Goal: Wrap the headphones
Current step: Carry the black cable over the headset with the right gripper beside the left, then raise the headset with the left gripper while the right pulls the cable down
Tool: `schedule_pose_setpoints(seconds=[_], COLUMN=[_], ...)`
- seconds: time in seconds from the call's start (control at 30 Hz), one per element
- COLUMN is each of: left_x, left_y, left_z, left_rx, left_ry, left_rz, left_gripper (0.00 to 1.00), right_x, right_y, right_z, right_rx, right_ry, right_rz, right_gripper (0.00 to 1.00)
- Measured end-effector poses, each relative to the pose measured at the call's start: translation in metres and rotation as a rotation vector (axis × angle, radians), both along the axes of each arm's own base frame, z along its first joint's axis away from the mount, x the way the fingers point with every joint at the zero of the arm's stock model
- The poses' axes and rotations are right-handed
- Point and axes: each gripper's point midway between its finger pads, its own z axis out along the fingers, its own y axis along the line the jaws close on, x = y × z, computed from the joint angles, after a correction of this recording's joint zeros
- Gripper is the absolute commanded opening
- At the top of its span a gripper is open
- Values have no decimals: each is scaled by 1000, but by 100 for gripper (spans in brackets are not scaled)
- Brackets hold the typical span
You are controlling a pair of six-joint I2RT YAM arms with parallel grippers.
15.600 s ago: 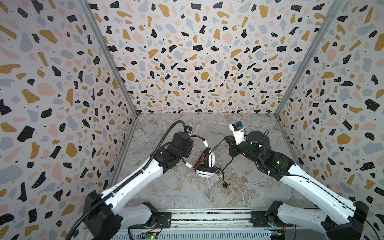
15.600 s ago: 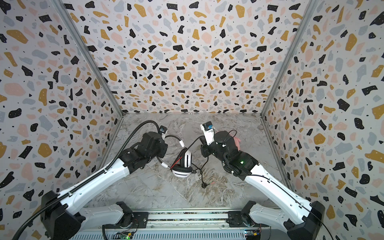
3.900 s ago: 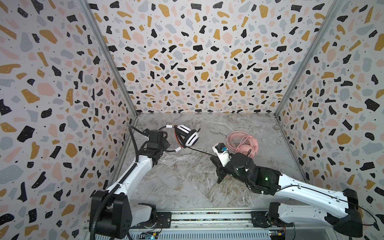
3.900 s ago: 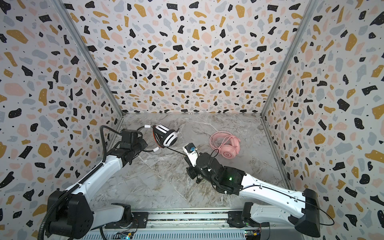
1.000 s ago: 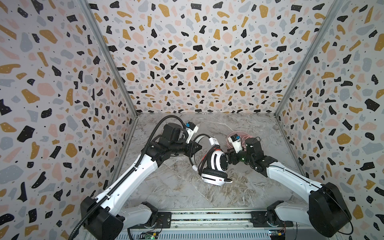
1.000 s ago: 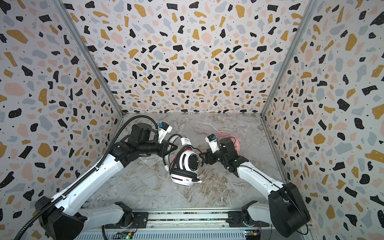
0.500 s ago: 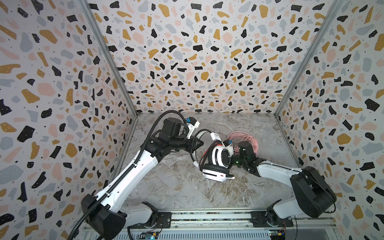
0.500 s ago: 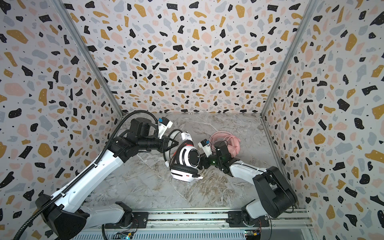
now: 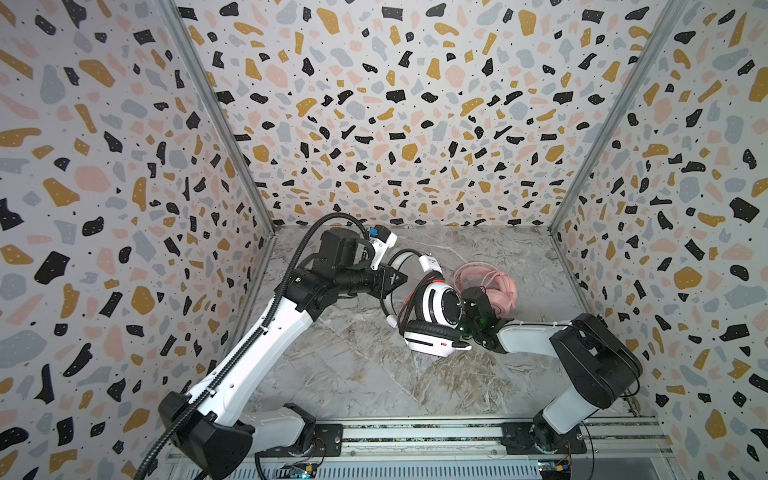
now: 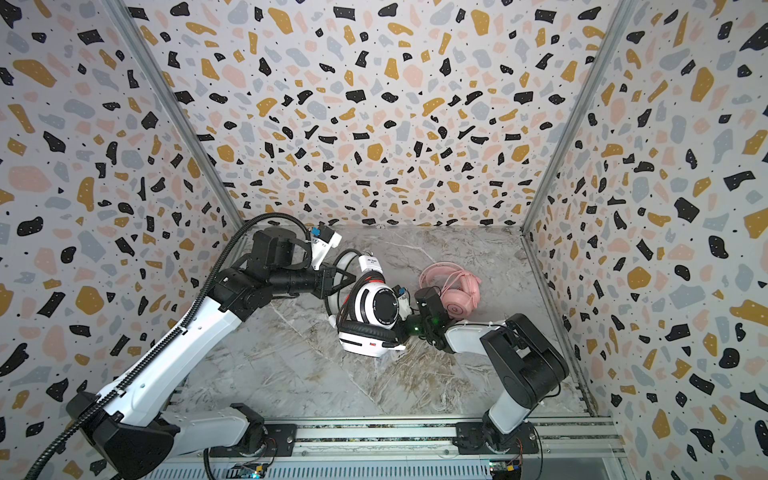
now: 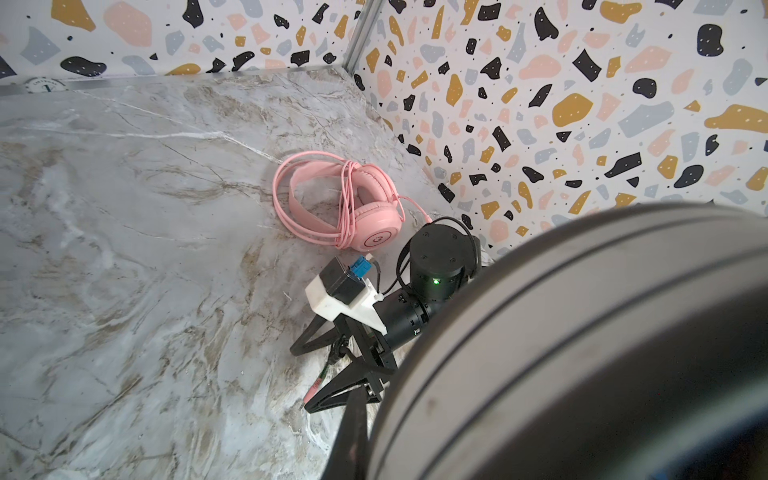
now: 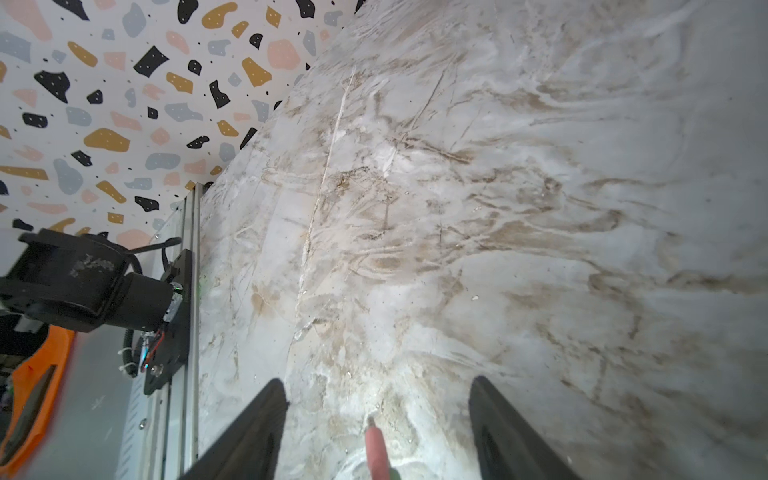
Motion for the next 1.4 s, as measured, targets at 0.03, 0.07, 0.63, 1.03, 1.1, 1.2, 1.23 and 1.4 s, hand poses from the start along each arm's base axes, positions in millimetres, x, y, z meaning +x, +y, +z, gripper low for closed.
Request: schedule_pose_setpoints(seconds=[0.03,0.07,0.63,1.03,1.1,1.2,1.23,1.4], left_x=[1,3,60,79,78,77,77,73], left_y=[1,2,60,152,165,182,187,203], left_z=[-1,-1,-16,-47,-54,-67,-73,-96], left_rx=[1,2,-50,22,61,101,115,208], left_ry=[2,3,52,44,49,57,62,73], left_rz=[4,12,387,972,1044,1140,1169,1247], left_gripper=[0,0,0,0,0,0,0,0], right_x=[-1,-2,-19,-77,-84,-91,-93,-99], right_y=[-1,-3,-13,4,12,25,28,42], right_z=[0,-1,12,39,50,69,76,111], right_rx=[-1,-2,-37,-157,-168,-185,-192,-216], right_ry=[-2,-3,-40,-143,-169,-211,-225,-299], right_rz=[-4,-6,-47,17,38,62,69,89], right_gripper=[54,48,13,8,8,8,8,8])
